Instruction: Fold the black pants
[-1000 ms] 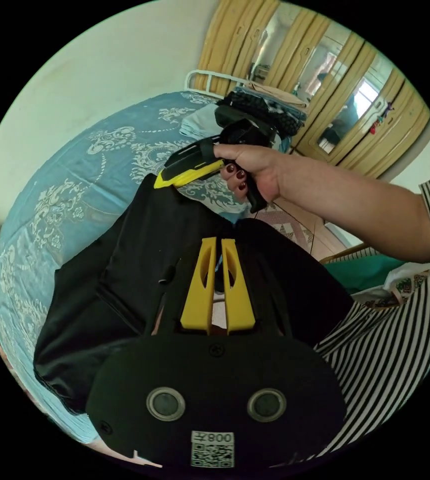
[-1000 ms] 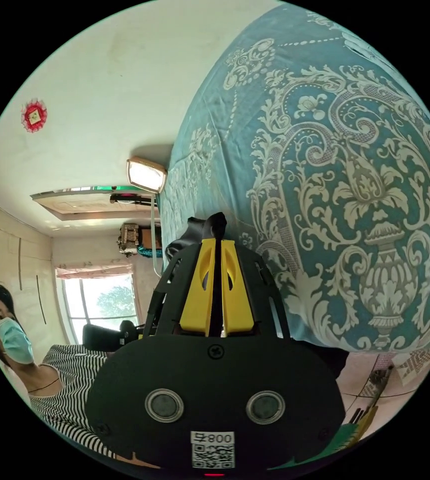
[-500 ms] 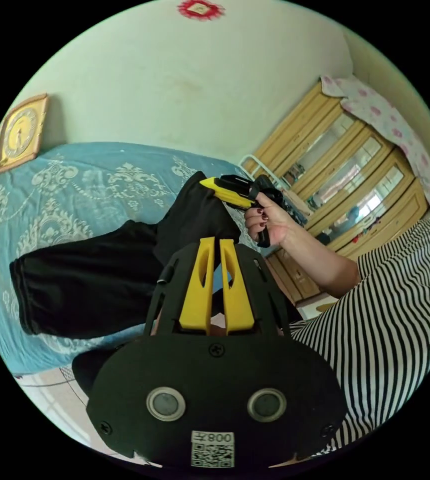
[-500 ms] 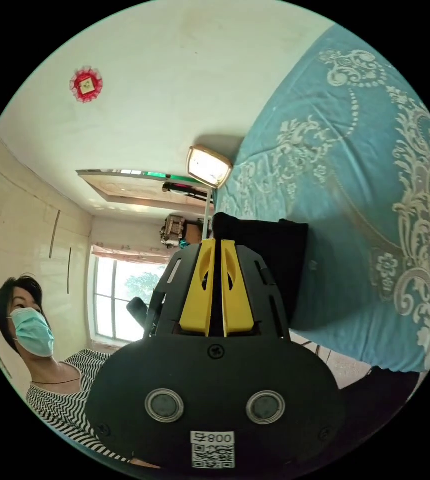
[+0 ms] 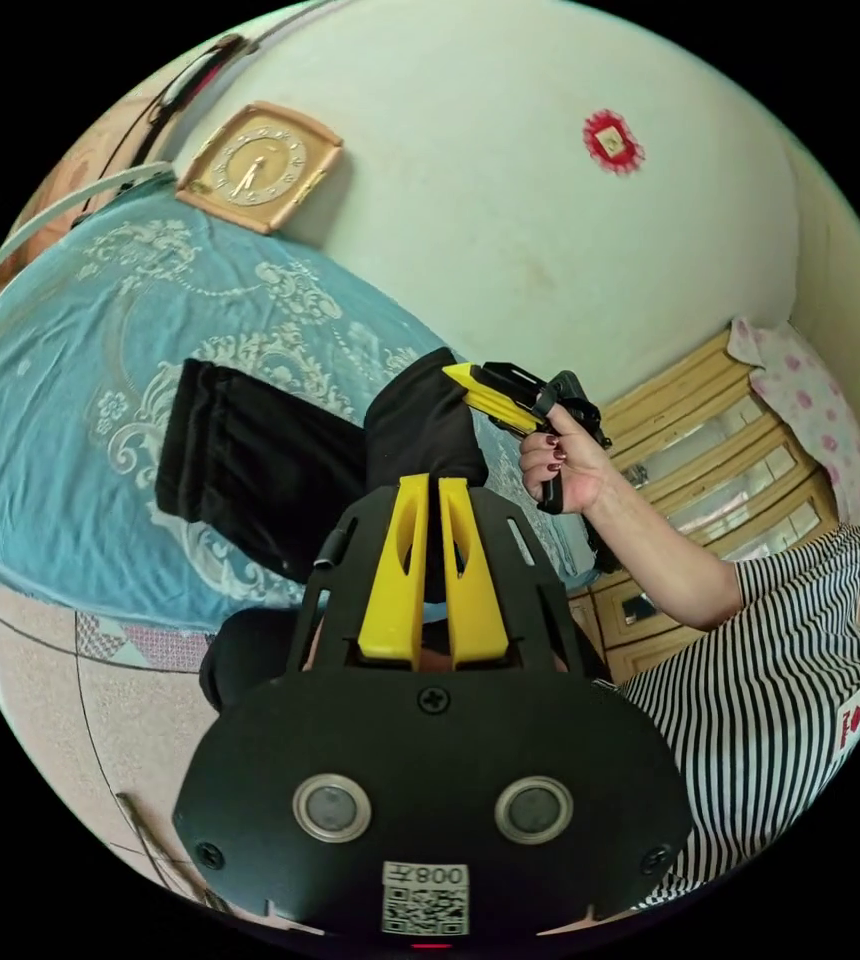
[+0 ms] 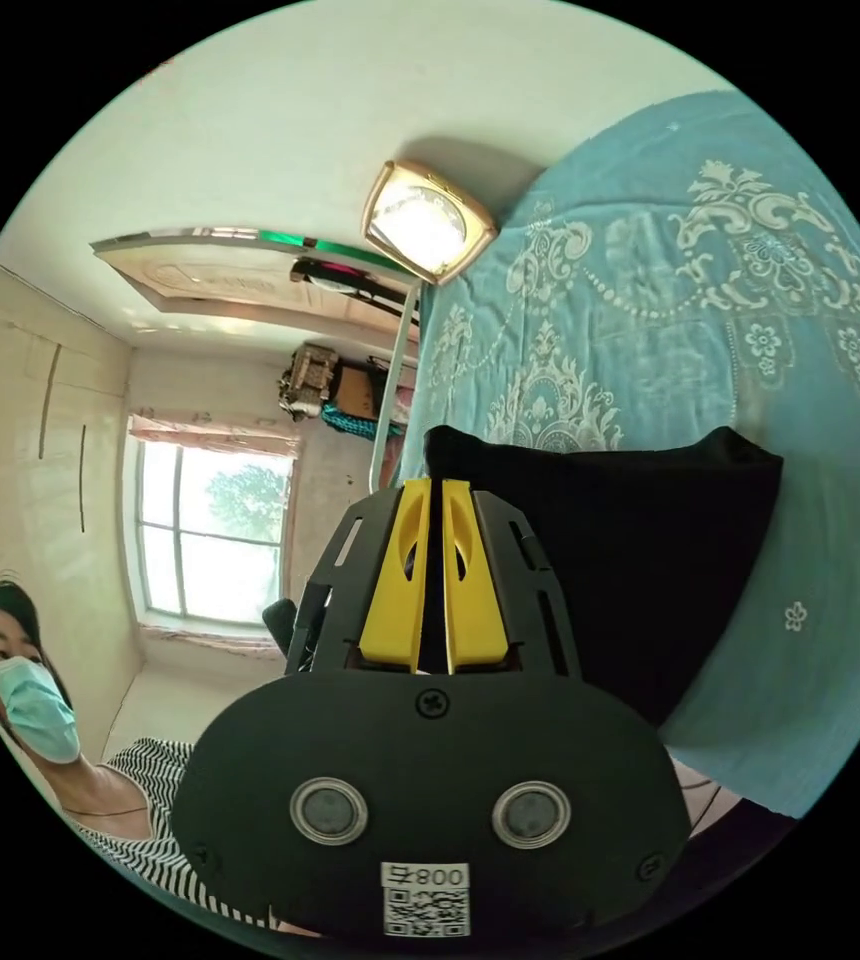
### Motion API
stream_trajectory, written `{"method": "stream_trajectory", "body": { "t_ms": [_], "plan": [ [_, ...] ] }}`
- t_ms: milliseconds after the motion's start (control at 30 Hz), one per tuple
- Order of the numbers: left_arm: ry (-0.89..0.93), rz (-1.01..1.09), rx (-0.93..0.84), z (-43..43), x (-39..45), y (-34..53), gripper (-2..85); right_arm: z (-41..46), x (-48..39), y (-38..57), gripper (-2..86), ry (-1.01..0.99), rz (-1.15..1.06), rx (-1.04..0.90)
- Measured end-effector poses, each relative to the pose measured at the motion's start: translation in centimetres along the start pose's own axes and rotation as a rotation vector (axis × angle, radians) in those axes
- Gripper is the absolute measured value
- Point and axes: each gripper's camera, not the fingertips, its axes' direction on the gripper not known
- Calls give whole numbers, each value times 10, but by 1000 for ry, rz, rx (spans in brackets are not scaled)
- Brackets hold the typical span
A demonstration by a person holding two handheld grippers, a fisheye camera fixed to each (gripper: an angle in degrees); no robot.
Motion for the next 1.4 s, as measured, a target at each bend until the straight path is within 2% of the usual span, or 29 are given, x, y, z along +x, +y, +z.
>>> {"method": "stream_trajectory", "body": {
  "t_ms": [367, 667, 1200, 1400],
  "plan": [
    [-35, -210, 57, -66, -115, -1, 20, 178, 119, -24, 16, 118, 16, -152],
    [-49, -305, 81, -96, -169, -3, 21, 260, 214, -29, 18, 157, 34, -198],
    [32, -434, 124, -125, -214, 11, 23, 332, 349, -19, 24, 173, 28, -271],
    [8, -419, 225, -144, -198, 19, 10, 328, 376, -10, 17, 49, -25, -265]
  ]
}}
